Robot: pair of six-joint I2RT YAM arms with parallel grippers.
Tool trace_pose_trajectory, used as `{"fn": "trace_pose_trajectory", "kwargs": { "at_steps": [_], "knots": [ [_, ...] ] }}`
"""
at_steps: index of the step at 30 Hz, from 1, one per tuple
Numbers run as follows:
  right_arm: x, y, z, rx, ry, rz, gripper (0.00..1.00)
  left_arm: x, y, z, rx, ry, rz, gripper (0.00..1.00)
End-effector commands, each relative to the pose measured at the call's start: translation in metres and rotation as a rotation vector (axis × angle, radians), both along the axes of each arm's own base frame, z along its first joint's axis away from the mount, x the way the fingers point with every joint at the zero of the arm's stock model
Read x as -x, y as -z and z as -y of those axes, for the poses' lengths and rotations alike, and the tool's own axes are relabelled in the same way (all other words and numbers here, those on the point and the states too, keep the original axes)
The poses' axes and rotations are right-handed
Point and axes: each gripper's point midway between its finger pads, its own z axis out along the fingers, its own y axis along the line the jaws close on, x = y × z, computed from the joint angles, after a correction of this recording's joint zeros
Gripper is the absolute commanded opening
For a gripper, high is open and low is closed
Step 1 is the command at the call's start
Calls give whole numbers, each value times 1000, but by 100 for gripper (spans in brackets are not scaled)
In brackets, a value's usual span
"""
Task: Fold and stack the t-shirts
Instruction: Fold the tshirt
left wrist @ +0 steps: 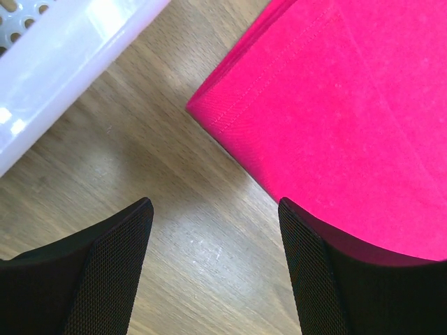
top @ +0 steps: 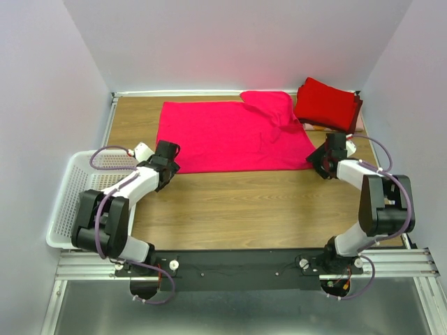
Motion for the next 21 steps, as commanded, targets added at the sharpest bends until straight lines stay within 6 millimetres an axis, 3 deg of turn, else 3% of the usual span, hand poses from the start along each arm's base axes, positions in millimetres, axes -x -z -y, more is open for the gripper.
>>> {"fn": "trace_pose_trajectory", "kwargs": {
  "at_steps": [1,7,8,11,13,15,21],
  "knots": [
    [-2,15,2,-4,2,-41,64,18,12,-24,-87,-84,-85,81],
    [1,21,14,53,32,-61,59,13,13,-26,-105,-83,-94,81],
    [0,20,17,70,40,-58,56,12,13,-26,-107,-85,-95,81],
    [-3,14,21,89,47,-45,32,11,16,-28,-114,-91,-107,81],
    [-5,11,22,94,47,-38,26,12,20,-28,-119,-95,-122,80],
    [-8,8,21,92,42,-29,8,13,23,-30,-127,-106,-137,80],
    [-10,6,19,85,34,-26,1,5,21,-31,-134,-132,-131,79]
  ]
}}
